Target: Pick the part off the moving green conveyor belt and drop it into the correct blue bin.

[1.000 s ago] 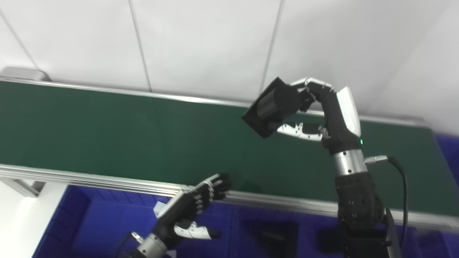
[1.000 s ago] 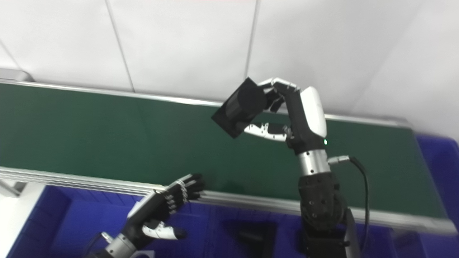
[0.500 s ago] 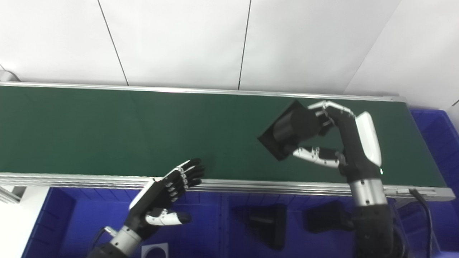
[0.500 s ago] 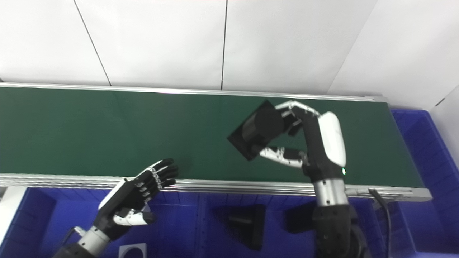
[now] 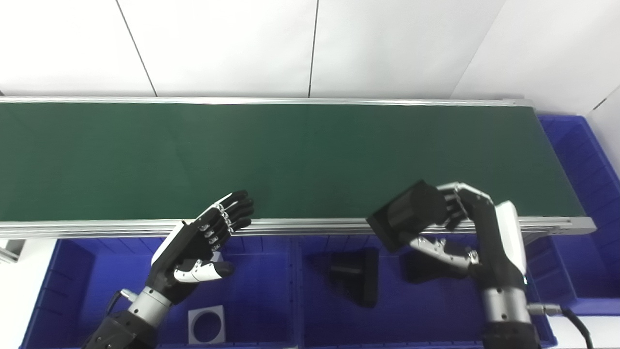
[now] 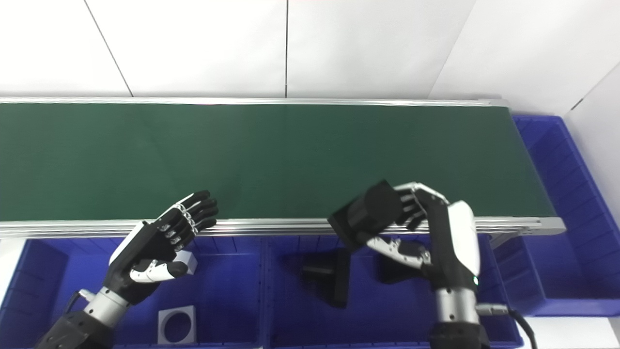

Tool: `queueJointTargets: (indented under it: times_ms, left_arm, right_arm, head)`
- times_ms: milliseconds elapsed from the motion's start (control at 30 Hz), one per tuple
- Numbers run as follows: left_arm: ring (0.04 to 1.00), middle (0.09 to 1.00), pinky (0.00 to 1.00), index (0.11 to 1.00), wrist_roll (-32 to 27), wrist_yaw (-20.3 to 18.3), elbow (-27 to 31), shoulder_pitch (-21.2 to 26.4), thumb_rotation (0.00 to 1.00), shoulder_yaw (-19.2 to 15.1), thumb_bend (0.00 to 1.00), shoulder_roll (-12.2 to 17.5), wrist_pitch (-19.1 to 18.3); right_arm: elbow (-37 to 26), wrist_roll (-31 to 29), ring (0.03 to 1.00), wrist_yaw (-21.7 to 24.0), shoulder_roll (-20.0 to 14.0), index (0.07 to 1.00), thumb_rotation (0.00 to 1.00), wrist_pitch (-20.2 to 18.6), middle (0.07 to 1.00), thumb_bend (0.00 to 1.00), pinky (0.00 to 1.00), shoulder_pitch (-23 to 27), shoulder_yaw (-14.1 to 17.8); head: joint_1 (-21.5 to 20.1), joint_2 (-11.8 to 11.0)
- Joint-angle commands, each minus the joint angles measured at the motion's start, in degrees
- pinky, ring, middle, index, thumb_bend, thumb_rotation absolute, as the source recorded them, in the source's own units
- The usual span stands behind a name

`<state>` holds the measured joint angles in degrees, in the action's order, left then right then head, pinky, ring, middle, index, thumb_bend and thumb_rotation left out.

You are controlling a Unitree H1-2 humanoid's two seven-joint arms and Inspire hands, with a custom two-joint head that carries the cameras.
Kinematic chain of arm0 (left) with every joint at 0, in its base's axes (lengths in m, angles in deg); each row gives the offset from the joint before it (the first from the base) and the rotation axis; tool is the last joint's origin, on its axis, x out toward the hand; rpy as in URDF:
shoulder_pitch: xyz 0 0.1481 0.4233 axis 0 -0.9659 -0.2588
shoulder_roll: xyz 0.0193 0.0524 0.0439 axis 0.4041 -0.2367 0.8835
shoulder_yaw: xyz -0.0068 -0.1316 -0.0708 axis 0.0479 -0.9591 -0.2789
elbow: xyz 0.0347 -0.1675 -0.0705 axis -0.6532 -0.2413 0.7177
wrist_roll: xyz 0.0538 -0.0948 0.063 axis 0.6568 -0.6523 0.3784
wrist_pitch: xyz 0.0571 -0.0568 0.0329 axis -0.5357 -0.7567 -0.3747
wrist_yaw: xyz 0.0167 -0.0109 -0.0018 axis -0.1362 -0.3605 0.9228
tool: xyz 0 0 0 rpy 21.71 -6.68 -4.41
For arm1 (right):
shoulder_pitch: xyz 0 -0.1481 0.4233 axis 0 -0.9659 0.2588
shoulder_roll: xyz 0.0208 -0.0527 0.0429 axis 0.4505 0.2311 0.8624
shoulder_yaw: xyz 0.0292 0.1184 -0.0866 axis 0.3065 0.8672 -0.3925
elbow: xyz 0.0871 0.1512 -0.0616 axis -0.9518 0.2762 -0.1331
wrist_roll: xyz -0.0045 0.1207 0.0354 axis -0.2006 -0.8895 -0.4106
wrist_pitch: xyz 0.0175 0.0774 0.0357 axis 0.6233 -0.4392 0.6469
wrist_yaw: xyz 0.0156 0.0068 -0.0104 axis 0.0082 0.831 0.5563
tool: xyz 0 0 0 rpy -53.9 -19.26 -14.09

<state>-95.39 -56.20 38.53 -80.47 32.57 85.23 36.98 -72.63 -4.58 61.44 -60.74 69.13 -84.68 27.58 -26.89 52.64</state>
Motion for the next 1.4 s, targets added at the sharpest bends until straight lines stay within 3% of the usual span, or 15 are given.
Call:
queueJointTargets:
  times_ms: [0,267,433,567,667,900,1133,1167,1200,1233,1367]
  left_arm:
    - [0.897,0.891,0.88,0.895,-0.9,-0.9,2.1,0.5,0.35,-0.5,0.95,0.5,0.1]
    - [0.896,0.889,0.88,0.897,-1.4,-1.3,2.8,0.5,0.35,-1.1,0.93,1.0,-0.4]
    - [0.895,0.888,0.88,0.895,-1.1,-1.2,3.4,0.3,0.35,-1.4,0.94,0.9,-0.7]
    - [0.891,0.886,0.88,0.894,-1.2,-1.1,4.4,-0.2,0.35,-1.5,0.95,0.9,-1.4]
    - [0.891,0.886,0.88,0.896,-0.9,-1.1,4.5,-0.3,0.36,-1.6,0.95,0.9,-1.3]
    - [0.891,0.885,0.88,0.895,-1.0,-1.2,4.9,-0.6,0.35,-1.6,0.95,0.9,-1.6]
    - [0.892,0.887,0.88,0.894,-1.1,-1.1,5.4,-0.7,0.35,-1.6,0.95,0.8,-2.2]
    - [0.892,0.887,0.88,0.894,-1.1,-1.1,5.5,-0.7,0.35,-1.6,0.95,0.8,-2.2]
    - [0.892,0.887,0.88,0.895,-1.1,-1.1,5.6,-0.7,0.35,-1.6,0.95,0.7,-2.3]
    - [0.892,0.887,0.88,0.895,-1.1,-1.0,5.6,-0.7,0.35,-1.6,0.95,0.7,-2.4]
    - [0.892,0.887,0.88,0.896,-0.8,-0.9,5.5,-0.8,0.35,-1.6,0.95,0.5,-2.4]
  right_arm:
    - [0.4,-0.3,0.442,-3.0,0.4,0.502,0.00,4.4,0.458,0.53,0.37,-1.9,0.6]
    - [10.7,-0.7,0.429,-9.5,0.6,0.499,0.00,9.4,0.465,0.53,0.34,-5.9,1.3]
    - [16.0,-0.5,0.441,-11.9,0.8,0.496,0.00,9.4,0.474,0.53,0.36,-6.2,1.8]
    - [20.4,-2.0,0.385,-13.6,0.7,0.516,0.00,10.8,0.443,0.53,0.29,-6.0,2.1]
    - [24.1,-3.7,0.397,-14.5,0.8,0.521,0.00,11.4,0.440,0.52,0.31,-5.4,2.7]
    - [28.3,-4.4,0.421,-15.4,0.3,0.518,0.00,10.6,0.445,0.53,0.34,-4.3,3.0]
    - [27.6,-6.8,0.443,-13.9,0.8,0.514,0.00,9.2,0.466,0.53,0.36,-4.4,3.2]
    - [27.4,-7.8,0.480,-13.0,0.6,0.558,0.03,8.9,0.515,0.58,0.40,-4.4,3.2]
    - [27.3,-8.5,0.551,-12.5,0.5,0.705,0.10,8.8,0.618,0.70,0.46,-4.5,3.1]
    - [26.8,-9.3,0.558,-11.4,0.1,0.719,0.11,8.3,0.628,0.72,0.46,-4.5,2.9]
    - [25.2,-10.1,0.747,-8.5,-1.1,0.912,0.23,6.6,0.809,0.86,0.66,-4.4,2.1]
  head:
    - [0.0,0.0]
    - [-0.5,1.0]
    - [0.0,1.4]
    - [0.6,1.8]
    - [0.7,1.8]
    - [1.1,2.0]
    - [1.1,1.9]
    - [1.4,1.8]
    - [1.4,1.8]
    - [1.4,1.8]
    - [1.8,1.6]
